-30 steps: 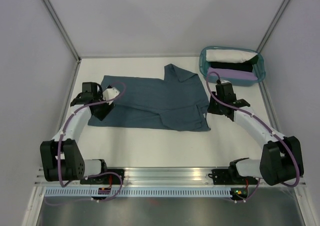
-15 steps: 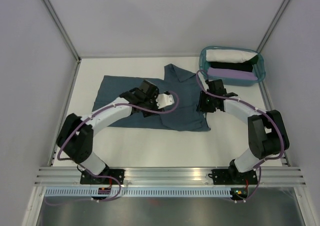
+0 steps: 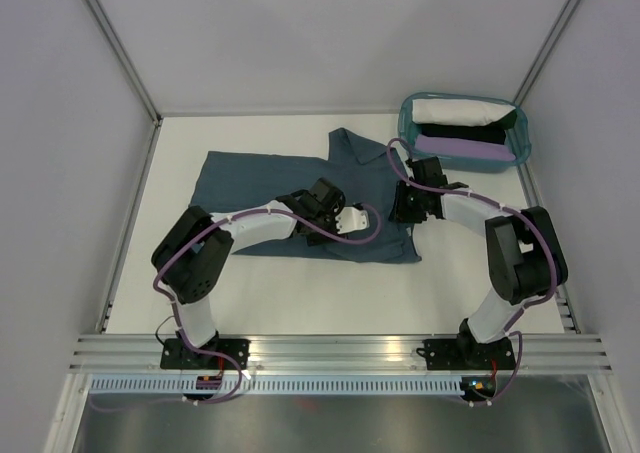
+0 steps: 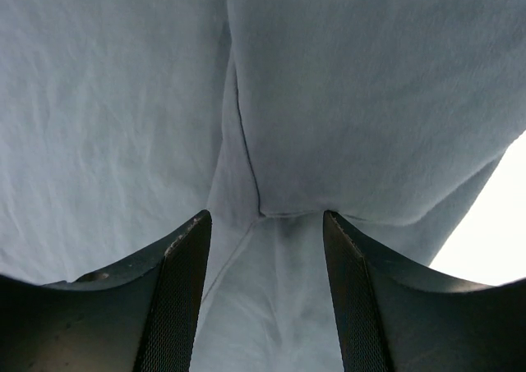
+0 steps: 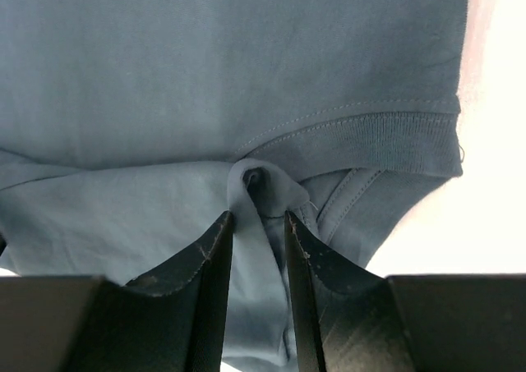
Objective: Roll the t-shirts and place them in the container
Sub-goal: Fold the tshirt
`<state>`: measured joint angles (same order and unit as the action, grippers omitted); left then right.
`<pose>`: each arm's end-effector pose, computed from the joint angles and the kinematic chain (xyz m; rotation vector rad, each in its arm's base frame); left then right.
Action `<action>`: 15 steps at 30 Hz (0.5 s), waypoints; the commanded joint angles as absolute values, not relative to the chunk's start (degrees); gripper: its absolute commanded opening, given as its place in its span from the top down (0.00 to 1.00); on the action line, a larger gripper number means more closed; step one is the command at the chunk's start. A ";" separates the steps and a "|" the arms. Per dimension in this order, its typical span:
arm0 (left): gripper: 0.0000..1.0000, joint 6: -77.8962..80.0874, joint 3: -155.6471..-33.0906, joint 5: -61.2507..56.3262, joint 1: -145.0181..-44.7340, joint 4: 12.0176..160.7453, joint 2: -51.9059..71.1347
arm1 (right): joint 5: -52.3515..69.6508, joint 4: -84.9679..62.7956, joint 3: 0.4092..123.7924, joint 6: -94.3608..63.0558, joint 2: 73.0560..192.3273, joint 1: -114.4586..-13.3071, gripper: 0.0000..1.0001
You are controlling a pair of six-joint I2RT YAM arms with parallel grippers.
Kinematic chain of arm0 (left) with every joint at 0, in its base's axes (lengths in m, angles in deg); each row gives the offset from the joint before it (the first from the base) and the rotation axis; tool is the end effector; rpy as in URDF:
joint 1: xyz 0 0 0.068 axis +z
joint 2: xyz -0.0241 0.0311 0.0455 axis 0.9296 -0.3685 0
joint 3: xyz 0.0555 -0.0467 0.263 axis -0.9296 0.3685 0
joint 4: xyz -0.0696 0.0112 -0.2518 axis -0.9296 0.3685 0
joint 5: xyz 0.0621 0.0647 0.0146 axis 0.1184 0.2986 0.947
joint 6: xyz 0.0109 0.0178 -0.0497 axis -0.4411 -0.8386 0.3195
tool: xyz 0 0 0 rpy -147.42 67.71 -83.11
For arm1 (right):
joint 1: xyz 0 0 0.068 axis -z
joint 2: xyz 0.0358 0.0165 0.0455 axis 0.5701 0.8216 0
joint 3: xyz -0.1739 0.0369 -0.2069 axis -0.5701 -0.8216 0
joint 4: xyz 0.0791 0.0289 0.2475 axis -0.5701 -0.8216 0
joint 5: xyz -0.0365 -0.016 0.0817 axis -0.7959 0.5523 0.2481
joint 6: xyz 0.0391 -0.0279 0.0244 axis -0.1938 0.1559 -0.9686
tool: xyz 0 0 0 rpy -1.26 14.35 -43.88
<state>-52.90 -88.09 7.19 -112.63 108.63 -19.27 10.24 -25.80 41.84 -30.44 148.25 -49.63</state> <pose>0.2668 -0.2587 0.1707 1.7724 1.8916 0.0199 0.3216 0.0913 0.1682 0.0897 2.6010 0.4440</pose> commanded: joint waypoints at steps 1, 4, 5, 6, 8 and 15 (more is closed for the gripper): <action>0.38 -54.52 -88.82 6.94 -113.11 104.84 -19.48 | 11.03 -23.50 44.03 -30.46 149.87 -49.52 0.62; 0.39 -53.99 -88.73 6.68 -113.29 104.13 -19.57 | 10.94 -22.80 43.60 -30.90 150.31 -49.52 0.70; 0.39 -53.99 -88.47 6.59 -113.38 103.78 -19.57 | 10.94 -22.53 43.16 -31.07 150.31 -49.52 0.72; 0.41 -53.99 -88.30 6.76 -113.38 103.17 -19.57 | 11.03 -22.36 43.07 -31.16 150.31 -49.43 0.74; 0.42 -54.25 -88.29 7.03 -113.38 102.73 -20.45 | 11.29 -22.09 43.24 -31.42 150.49 -49.43 0.83; 0.74 -53.46 -88.91 6.59 -113.46 100.97 -21.50 | 11.03 -22.97 44.12 -31.60 149.52 -49.52 0.98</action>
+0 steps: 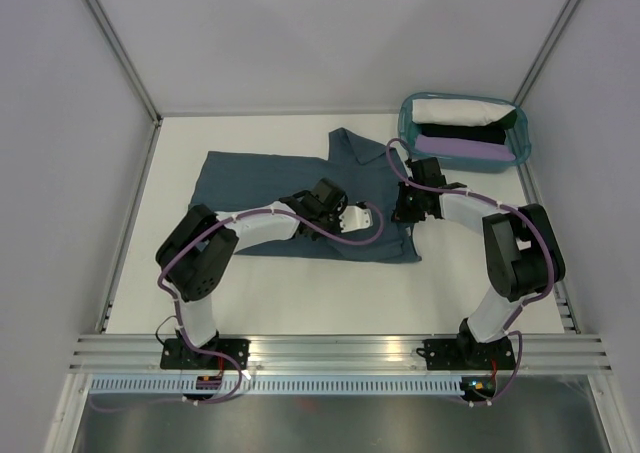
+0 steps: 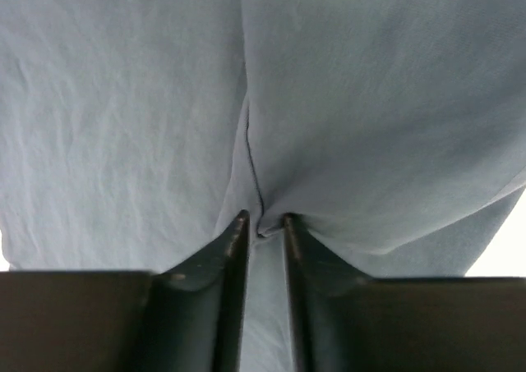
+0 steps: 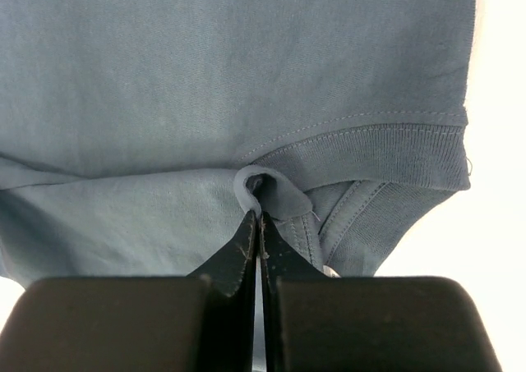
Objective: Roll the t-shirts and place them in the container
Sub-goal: Fold the tshirt
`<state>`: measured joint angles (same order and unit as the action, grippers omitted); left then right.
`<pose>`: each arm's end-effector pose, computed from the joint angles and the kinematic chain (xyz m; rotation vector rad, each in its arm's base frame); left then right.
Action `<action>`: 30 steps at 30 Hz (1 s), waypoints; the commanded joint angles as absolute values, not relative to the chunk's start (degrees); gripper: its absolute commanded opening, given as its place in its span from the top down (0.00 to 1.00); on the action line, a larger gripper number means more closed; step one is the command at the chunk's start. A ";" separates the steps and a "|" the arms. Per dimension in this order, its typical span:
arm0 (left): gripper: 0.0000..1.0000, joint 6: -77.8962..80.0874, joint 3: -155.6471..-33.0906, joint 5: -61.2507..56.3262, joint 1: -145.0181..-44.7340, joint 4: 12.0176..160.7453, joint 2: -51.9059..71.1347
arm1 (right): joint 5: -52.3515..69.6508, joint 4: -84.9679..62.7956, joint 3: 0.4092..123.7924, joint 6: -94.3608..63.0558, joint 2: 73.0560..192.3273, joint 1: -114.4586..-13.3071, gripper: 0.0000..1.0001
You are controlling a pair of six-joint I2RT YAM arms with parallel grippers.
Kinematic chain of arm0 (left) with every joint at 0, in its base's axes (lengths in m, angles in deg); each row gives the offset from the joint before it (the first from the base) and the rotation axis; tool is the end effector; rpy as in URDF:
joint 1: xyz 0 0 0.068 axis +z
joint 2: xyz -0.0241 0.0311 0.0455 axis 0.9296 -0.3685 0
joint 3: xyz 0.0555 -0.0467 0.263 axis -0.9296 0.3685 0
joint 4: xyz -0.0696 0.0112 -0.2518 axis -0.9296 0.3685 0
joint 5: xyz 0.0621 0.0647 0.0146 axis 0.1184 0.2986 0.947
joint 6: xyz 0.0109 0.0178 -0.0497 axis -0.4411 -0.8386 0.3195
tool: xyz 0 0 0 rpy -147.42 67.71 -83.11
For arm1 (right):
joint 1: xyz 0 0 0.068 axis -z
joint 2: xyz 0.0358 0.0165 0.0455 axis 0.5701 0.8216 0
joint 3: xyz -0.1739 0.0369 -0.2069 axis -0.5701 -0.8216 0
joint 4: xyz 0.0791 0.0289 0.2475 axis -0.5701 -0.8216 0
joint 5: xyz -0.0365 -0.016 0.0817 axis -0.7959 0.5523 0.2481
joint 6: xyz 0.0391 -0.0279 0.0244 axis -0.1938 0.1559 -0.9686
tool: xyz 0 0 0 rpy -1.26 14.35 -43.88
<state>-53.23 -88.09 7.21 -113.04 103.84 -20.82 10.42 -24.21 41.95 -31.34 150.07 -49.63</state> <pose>0.2715 -0.2670 0.1661 1.7449 1.8399 0.0181 0.3260 0.0926 0.1604 0.1093 2.6045 0.4530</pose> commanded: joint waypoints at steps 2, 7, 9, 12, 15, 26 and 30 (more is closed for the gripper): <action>0.87 -53.20 -89.26 6.94 -113.46 100.97 -21.68 | 11.12 -23.23 44.65 -31.52 149.35 -49.52 1.00; 0.98 -53.72 -89.44 11.59 -113.38 99.56 -21.86 | 9.36 -23.68 45.88 -32.65 148.12 -49.52 1.00; 0.98 -54.08 -89.44 12.48 -113.20 99.21 -21.86 | 8.92 -23.85 46.76 -33.36 147.85 -49.52 1.00; 0.98 -54.25 -89.44 13.18 -112.85 98.95 -22.03 | 8.04 -24.46 47.99 -33.54 148.55 -49.43 1.00; 0.98 -54.34 -89.70 14.23 -112.41 98.33 -22.64 | 7.51 -24.82 49.13 -33.54 150.04 -49.43 1.00; 0.80 -54.69 -91.19 13.98 -111.27 99.47 -25.11 | 5.76 -25.17 51.95 -33.27 154.79 -49.43 1.00; 0.65 -54.43 -90.84 14.06 -110.92 100.09 -23.88 | 4.70 -25.26 52.47 -33.01 155.67 -49.43 0.83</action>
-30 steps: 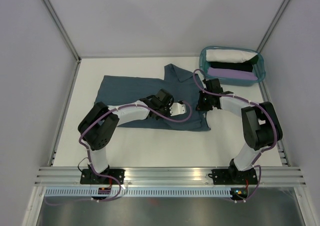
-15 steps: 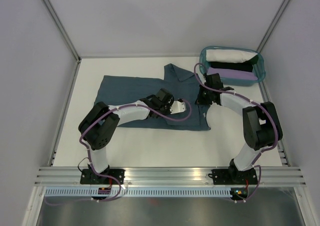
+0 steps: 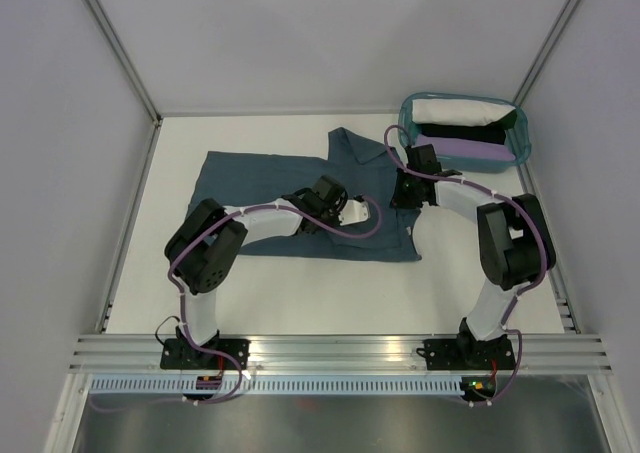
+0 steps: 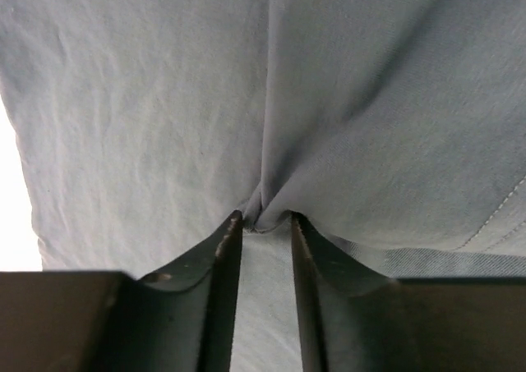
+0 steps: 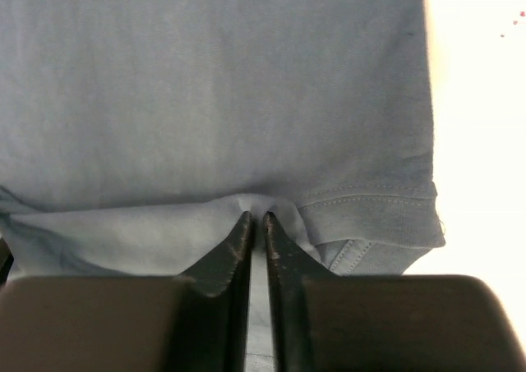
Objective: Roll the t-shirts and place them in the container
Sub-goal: Fold the tshirt
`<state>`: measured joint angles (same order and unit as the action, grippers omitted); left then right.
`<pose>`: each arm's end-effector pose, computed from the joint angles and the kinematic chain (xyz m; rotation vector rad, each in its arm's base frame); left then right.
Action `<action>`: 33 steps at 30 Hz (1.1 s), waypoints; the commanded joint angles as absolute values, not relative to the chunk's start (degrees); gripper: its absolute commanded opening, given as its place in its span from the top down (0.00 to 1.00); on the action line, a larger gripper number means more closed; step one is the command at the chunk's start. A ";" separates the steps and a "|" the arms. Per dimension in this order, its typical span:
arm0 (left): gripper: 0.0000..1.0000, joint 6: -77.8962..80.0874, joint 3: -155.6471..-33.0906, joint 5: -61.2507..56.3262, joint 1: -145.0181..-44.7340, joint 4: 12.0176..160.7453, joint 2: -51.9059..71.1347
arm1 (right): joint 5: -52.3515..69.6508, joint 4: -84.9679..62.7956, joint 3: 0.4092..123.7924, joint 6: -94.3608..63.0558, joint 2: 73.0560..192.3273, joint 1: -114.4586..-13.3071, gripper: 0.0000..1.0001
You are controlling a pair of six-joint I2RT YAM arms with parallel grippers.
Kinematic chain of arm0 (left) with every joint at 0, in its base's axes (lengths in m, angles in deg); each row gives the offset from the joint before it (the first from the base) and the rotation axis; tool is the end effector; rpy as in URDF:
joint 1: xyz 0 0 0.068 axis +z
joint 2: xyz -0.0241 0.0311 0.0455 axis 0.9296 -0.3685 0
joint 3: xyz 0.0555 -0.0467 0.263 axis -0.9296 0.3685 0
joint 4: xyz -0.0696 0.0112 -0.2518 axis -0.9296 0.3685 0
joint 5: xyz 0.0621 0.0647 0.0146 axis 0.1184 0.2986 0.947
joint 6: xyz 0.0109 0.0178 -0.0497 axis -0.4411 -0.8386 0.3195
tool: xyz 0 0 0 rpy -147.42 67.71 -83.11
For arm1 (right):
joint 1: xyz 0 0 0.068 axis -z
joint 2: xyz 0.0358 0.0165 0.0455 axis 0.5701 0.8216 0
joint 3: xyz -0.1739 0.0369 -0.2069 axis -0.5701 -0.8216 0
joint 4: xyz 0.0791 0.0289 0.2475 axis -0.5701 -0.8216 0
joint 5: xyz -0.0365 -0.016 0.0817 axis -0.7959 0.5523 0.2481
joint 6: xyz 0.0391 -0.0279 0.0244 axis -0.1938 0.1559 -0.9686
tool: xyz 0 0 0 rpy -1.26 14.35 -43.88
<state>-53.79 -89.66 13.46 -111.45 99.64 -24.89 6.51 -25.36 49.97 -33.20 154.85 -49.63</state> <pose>0.2925 -0.2670 0.1527 1.6720 1.8618 0.1693 0.3572 0.0984 0.1709 0.1728 2.5581 0.3907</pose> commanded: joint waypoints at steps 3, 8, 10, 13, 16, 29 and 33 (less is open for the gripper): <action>0.57 -53.29 -91.80 14.06 -110.21 101.40 -21.60 | 5.05 -26.75 54.40 -32.13 155.68 -49.52 0.73; 0.50 -50.14 -91.90 15.21 -108.72 107.53 -16.33 | -0.12 -32.27 56.08 -30.37 151.03 -49.52 0.63; 0.48 -48.02 -91.55 13.11 -108.46 110.44 -13.17 | 0.47 -32.99 53.02 -30.81 146.56 -49.43 0.60; 0.45 -46.34 -89.35 10.55 -110.03 112.57 -10.44 | 2.83 -32.64 47.40 -32.47 141.97 -49.52 0.58; 0.44 -46.96 -89.26 15.80 -116.08 112.57 -12.53 | 6.80 -31.50 43.08 -33.97 139.51 -49.52 0.59; 0.40 -41.68 -97.88 23.20 -124.10 109.05 -25.62 | 13.40 -24.38 36.48 -37.84 144.06 -49.52 0.51; 0.40 -41.60 -96.73 22.94 -124.10 109.14 -27.91 | 13.32 -23.32 35.69 -38.19 145.91 -49.52 0.55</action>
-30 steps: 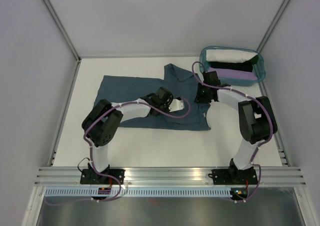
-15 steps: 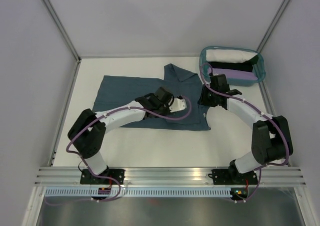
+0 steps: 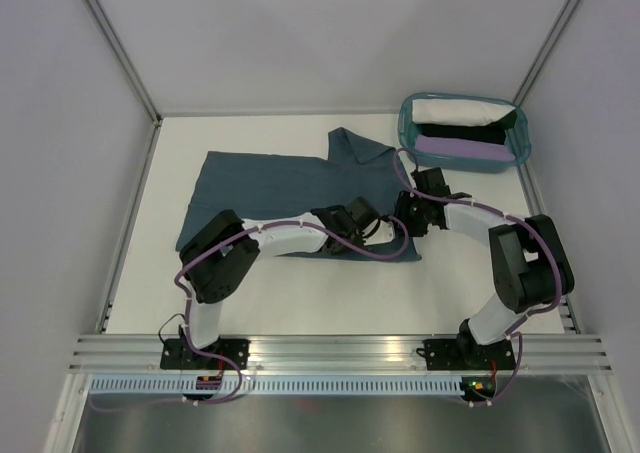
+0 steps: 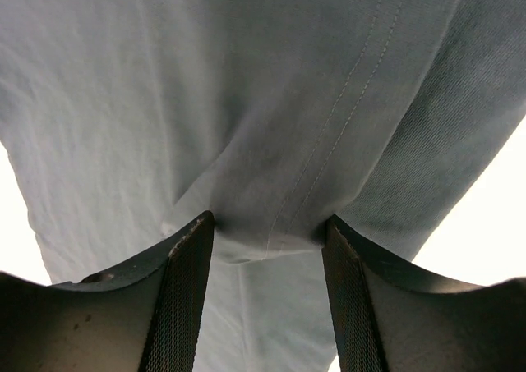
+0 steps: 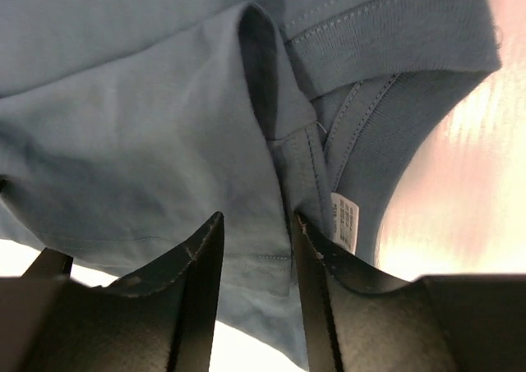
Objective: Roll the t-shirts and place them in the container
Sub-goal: Fold the tshirt
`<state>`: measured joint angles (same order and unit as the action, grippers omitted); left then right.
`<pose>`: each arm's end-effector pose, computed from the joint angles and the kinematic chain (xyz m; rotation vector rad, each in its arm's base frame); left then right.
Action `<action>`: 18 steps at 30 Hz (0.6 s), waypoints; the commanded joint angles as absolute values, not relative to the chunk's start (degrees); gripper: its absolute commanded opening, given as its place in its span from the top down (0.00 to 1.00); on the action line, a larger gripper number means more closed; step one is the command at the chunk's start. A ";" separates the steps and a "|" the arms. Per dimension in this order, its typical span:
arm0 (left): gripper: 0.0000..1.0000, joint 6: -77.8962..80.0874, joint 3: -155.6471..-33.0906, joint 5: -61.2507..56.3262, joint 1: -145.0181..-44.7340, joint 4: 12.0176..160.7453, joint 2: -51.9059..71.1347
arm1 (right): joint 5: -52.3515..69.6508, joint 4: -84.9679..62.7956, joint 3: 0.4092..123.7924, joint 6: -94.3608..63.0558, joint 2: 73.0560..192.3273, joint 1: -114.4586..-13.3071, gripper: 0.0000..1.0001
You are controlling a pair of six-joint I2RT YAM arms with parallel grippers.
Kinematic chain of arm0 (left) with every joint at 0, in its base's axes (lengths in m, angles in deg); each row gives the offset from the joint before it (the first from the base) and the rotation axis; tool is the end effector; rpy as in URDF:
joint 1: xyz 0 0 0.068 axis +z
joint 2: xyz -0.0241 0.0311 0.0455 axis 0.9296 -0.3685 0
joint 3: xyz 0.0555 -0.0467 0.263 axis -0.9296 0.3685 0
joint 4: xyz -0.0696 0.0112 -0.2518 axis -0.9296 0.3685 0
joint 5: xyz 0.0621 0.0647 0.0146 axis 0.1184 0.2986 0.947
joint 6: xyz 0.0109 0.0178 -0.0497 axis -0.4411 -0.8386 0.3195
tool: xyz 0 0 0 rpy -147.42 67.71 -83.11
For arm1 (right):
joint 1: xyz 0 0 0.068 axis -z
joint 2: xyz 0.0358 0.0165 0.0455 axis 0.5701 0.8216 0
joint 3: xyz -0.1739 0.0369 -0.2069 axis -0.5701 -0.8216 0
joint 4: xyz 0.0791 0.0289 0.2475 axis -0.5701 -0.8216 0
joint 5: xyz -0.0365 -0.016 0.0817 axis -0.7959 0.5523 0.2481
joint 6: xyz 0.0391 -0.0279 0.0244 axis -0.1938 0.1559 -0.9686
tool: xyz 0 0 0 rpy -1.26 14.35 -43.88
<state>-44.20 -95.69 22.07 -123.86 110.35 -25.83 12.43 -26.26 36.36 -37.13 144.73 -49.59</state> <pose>0.2352 -0.3243 0.1663 1.7219 1.8893 0.2260 0.2979 0.0862 0.1598 0.2387 2.6534 0.5192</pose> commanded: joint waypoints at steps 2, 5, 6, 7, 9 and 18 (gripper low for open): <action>0.41 -41.25 -96.99 23.37 -124.10 108.79 -28.71 | 12.88 -23.32 35.60 -37.93 146.79 -49.52 0.55; 0.43 -41.16 -97.08 27.93 -124.19 107.65 -28.89 | 11.38 -23.59 35.51 -37.93 147.58 -49.52 0.60; 0.43 -42.03 -96.82 30.21 -124.10 107.21 -28.02 | 10.94 -23.93 35.51 -37.84 147.67 -49.43 0.60; 0.43 -42.65 -96.12 31.02 -124.01 106.94 -27.40 | 10.77 -24.11 35.51 -37.58 147.76 -49.52 0.60; 0.43 -44.14 -95.33 33.03 -124.10 106.50 -25.65 | 10.24 -24.55 35.42 -37.23 147.85 -49.52 0.61; 0.44 -45.12 -90.84 25.02 -124.01 113.32 -18.87 | 8.13 -26.65 36.03 -35.74 145.83 -49.52 0.61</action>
<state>-44.53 -91.13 30.95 -124.04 108.71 -24.41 11.60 -24.53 36.01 -37.44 146.28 -49.59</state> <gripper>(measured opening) 0.567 0.388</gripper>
